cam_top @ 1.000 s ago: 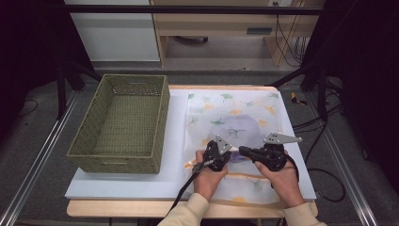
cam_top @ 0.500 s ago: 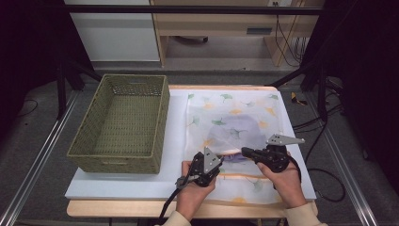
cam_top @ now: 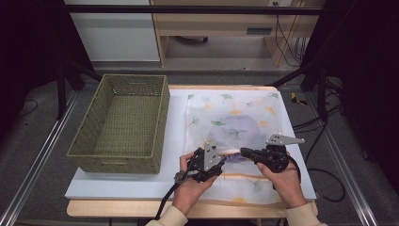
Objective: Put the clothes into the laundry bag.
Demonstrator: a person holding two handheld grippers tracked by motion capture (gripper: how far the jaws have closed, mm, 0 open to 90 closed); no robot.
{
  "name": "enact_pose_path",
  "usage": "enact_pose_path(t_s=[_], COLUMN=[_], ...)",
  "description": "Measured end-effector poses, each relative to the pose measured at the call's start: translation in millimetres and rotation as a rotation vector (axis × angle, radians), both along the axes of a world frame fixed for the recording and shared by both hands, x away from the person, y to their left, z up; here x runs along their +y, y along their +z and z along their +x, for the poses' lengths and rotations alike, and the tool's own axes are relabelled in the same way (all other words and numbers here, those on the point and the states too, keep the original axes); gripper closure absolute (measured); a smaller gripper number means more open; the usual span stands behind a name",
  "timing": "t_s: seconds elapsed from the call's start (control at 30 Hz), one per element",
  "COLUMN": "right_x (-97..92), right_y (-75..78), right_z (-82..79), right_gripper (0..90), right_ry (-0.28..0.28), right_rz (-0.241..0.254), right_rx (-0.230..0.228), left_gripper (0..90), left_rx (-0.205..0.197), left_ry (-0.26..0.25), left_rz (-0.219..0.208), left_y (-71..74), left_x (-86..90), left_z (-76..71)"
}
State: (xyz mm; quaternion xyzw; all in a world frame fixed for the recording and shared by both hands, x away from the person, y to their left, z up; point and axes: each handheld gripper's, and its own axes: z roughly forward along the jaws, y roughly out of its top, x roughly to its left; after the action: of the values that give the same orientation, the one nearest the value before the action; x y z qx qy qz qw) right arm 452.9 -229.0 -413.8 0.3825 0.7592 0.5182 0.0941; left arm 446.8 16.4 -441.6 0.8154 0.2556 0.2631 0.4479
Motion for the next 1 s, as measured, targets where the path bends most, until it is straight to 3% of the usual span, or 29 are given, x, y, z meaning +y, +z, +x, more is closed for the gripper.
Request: enact_pose_path(t_s=[0.23, 0.4, 0.57, 0.7, 0.77, 1.0], right_x=[2.7, 2.1, 5.5, 8.3, 11.0, 7.8], right_y=[1.0, 0.1, -2.8, -5.8, -9.3, -15.5], right_z=[-1.2, -1.4, -4.1, -5.8, -9.1, -16.9], right_gripper=[88.8, 88.8, 88.8, 88.8, 88.7, 88.8], right_ry=[0.008, 0.011, 0.025, 0.039, 0.056, 0.068], right_rz=[-0.001, -0.009, -0.031, -0.055, -0.089, -0.116], right_rx=[0.002, 0.003, 0.007, 0.011, 0.014, 0.031], left_gripper=[40.4, 62.8, 81.6, 86.5, 87.0, 87.3], left_rx=[0.016, -0.010, 0.001, 0.022, 0.034, 0.051], left_ry=[0.000, 0.027, 0.032, 0.024, 0.020, 0.001], left_rz=[0.037, 0.038, 0.020, 0.010, 0.007, 0.019], left_y=[-11.6, -10.0, -7.1, -8.1, -9.4, -14.3], left_x=[-10.4, -6.4, 0.0, 3.1, 3.7, -1.0], left_z=[7.1, 2.6, -2.7, -5.9, -9.7, -16.9])
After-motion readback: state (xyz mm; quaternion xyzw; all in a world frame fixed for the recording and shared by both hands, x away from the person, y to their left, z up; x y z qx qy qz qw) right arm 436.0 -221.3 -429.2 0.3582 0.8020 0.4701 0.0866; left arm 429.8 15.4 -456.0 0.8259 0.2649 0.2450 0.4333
